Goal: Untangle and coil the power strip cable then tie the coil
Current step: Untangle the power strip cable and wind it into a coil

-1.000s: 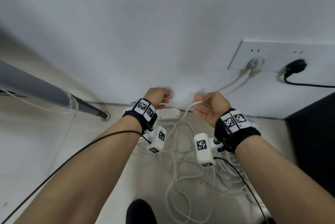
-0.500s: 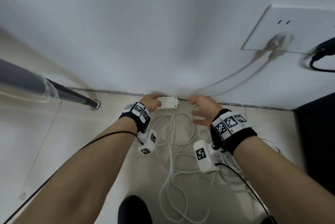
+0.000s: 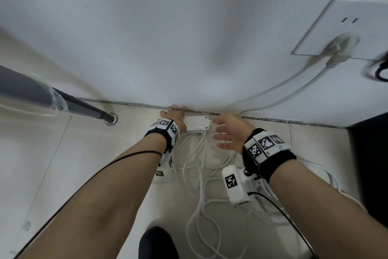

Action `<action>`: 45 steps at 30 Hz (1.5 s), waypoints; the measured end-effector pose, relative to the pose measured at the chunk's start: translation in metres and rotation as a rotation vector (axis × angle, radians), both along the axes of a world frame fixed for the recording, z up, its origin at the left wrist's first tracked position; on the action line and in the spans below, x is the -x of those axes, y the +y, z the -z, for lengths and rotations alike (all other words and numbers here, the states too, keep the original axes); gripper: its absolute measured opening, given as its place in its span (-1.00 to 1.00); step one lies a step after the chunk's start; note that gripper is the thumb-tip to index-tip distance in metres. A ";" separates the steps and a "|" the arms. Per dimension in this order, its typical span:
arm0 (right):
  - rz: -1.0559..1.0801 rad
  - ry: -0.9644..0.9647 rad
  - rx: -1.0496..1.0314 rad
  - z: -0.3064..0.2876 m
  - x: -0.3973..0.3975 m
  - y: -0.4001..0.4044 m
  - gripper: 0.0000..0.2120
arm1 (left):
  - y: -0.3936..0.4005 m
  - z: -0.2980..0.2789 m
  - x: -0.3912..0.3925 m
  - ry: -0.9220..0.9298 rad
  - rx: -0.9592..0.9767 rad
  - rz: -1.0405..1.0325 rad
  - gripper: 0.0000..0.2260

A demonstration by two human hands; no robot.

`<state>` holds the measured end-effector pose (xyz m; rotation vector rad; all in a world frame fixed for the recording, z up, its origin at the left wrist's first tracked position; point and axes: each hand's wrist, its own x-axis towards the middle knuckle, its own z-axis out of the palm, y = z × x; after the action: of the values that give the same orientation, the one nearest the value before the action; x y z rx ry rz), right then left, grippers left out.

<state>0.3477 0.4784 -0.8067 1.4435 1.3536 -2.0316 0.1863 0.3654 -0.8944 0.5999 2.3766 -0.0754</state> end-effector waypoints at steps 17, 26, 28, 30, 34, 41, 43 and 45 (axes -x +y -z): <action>0.028 0.035 0.045 0.002 0.006 -0.008 -0.69 | -0.040 -0.008 0.016 0.444 -0.161 0.111 -0.71; 0.024 0.053 0.052 -0.001 0.009 -0.014 -0.82 | -0.038 -0.005 0.006 0.246 -0.007 0.298 -0.70; 0.021 0.051 0.056 -0.001 0.009 -0.013 -0.81 | -0.037 -0.002 0.009 0.163 -0.041 0.248 -0.73; 0.023 0.052 0.056 0.000 0.009 -0.012 -0.81 | -0.039 0.002 0.013 0.087 -0.084 0.139 -0.67; 0.025 0.051 0.055 0.002 0.008 -0.011 -0.84 | -0.045 0.006 0.019 -0.016 0.006 0.048 -0.39; 0.032 0.048 0.060 0.006 0.008 -0.011 -0.86 | -0.058 0.009 0.016 0.233 0.080 0.043 -0.45; 0.033 0.044 0.055 0.005 0.009 -0.012 -0.85 | -0.058 0.006 0.015 0.284 0.094 0.013 -0.38; 0.030 0.043 0.051 0.005 0.009 -0.012 -0.85 | -0.056 0.005 0.015 0.239 0.095 -0.030 -0.33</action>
<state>0.3384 0.4660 -0.8118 1.4147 1.2944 -2.1117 0.1716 0.3091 -0.8994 0.5351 2.5948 -0.2585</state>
